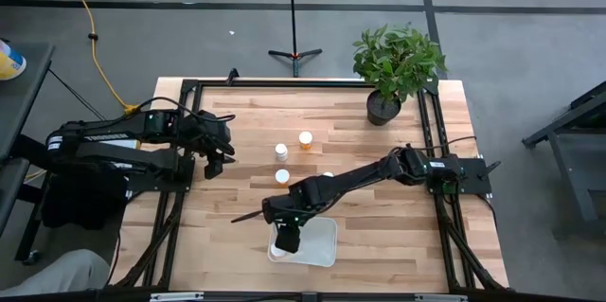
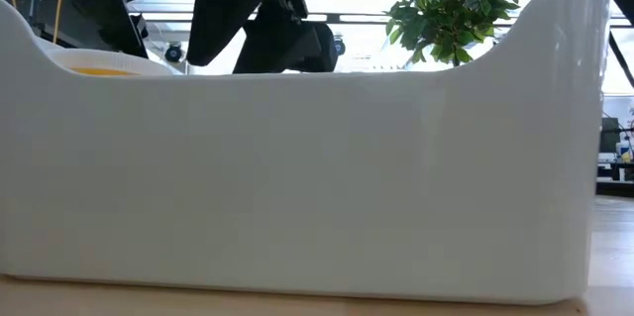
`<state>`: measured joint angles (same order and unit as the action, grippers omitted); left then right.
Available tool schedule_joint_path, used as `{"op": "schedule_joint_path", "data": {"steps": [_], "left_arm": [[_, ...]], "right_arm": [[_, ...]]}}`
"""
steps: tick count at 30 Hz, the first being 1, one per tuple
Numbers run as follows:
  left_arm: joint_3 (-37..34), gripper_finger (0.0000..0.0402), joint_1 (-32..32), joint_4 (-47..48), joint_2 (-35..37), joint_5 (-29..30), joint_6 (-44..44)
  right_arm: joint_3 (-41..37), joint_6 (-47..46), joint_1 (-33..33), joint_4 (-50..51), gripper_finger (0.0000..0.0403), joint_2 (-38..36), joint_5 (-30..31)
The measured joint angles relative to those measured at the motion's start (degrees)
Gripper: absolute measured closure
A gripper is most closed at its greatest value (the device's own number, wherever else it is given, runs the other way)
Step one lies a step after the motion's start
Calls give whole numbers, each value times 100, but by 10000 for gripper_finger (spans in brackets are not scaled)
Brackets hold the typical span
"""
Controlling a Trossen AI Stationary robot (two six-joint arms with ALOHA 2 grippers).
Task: Pick and place pill bottles into a basket
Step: Put the bottom orange pill bottle in the white bin
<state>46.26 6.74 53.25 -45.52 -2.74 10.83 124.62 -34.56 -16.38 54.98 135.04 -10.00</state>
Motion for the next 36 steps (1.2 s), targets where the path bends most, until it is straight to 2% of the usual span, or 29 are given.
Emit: {"op": "schedule_joint_path", "data": {"steps": [6,10,23,29,36], "left_arm": [[0,186,0,2,0,-2,0],[1,186,0,0,0,-2,0],[0,186,0,0,0,-4,0],[0,186,0,8,0,-4,0],[2,186,0,96,0,-4,-2]], "right_arm": [[2,133,57,-2,244,0,177],[9,198,110,4,241,-15,208],[1040,939,310,819,197,-37,395],[1032,1446,478,1315,172,-68,397],[1033,1846,724,1829,144,-70,775]]}}
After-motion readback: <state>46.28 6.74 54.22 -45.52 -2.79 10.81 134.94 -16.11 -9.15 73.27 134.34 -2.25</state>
